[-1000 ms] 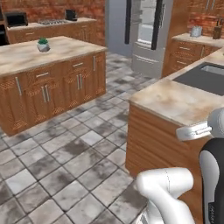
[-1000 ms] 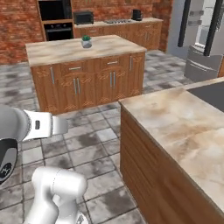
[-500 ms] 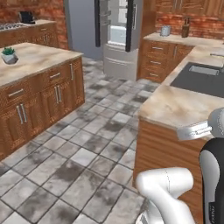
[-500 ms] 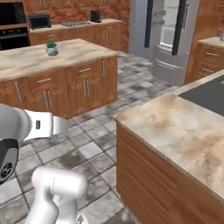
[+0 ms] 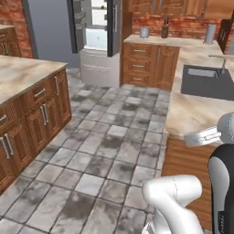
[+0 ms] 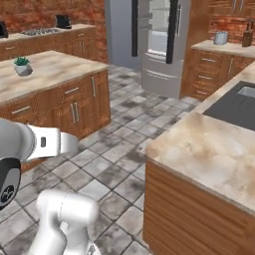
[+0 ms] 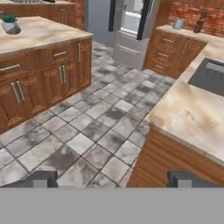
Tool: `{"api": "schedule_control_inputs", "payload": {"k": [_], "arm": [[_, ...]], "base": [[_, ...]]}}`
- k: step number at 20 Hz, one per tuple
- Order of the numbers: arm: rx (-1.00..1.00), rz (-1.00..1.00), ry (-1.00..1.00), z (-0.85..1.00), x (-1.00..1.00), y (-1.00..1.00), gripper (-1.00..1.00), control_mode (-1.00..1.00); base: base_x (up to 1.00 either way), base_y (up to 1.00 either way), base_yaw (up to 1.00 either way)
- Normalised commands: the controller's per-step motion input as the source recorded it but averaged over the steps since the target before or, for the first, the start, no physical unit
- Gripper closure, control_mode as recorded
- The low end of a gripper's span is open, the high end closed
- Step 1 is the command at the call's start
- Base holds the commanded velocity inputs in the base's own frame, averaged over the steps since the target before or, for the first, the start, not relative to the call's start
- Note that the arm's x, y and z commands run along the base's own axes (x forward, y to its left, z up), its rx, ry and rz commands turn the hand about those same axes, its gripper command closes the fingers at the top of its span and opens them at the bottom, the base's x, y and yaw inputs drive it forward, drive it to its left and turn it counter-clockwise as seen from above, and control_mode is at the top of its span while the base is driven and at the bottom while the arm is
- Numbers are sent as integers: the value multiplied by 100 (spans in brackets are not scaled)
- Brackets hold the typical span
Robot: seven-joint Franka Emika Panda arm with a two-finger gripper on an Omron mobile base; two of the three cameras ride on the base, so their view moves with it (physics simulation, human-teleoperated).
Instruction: Pick up the peach and tangerine from the fridge and place one fruit on each plate on the dining counter.
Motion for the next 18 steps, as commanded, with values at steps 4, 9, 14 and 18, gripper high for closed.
{"api": "schedule_control_inputs", "payload": {"k": [4,9,14,18], "arm": [[0,0,0,0,0,0,-100,100],[0,0,0,0,0,0,-100,100],[0,0,0,0,0,0,-100,100],[0,0,0,0,0,0,-100,100]], "base": [[100,99,-40],[100,93,-30],[100,74,-11],[100,50,-1]]}}
